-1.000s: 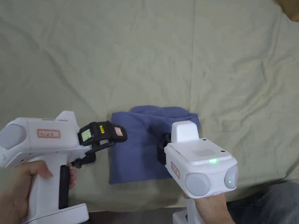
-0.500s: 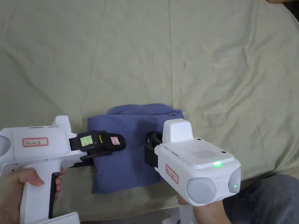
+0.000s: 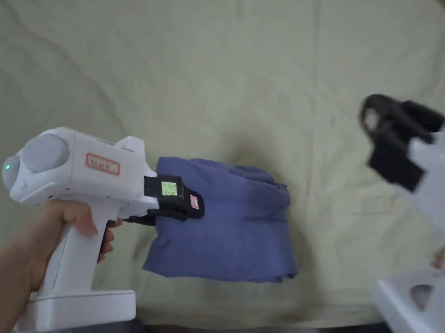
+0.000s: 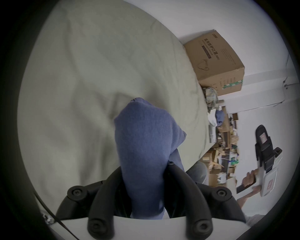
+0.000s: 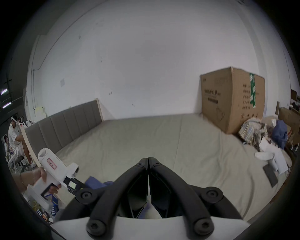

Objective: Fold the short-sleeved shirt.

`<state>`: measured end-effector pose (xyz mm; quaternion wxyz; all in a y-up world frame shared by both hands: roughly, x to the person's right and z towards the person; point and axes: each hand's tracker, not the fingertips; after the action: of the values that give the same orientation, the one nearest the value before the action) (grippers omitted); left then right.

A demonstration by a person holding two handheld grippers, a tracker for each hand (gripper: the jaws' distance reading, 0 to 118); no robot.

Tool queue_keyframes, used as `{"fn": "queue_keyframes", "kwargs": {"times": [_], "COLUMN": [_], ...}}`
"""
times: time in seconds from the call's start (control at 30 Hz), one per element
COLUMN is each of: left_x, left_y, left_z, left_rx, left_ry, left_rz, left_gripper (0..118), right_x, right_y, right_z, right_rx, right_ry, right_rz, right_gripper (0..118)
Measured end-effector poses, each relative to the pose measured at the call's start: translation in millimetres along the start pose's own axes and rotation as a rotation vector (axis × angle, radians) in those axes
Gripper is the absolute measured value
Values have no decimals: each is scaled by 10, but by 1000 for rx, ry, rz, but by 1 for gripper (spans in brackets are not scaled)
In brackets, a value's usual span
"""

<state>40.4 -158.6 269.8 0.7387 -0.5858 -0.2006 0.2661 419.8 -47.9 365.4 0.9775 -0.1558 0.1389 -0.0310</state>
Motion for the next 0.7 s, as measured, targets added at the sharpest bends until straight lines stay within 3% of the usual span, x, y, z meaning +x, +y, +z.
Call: {"fn": "queue_keyframes", "kwargs": {"times": [0.3,0.57,0.7], "left_x": [-1136,-2097,-2243], "left_y": [190,447,483], "left_z": [1561,2117,2109], "left_rx": [78,144,210], "left_ry": [423,871,1194], "left_rz": [65,162,47], "left_gripper": [22,26,82], "right_x": [-44,-205,-216], "right_y": [18,-185,-186], "right_z": [149,-5,-53], "right_rx": [1,-100,-117], "right_ry": [-16,-10,-13], "right_rz": [30,51,54], "right_gripper": [0,0,0]}}
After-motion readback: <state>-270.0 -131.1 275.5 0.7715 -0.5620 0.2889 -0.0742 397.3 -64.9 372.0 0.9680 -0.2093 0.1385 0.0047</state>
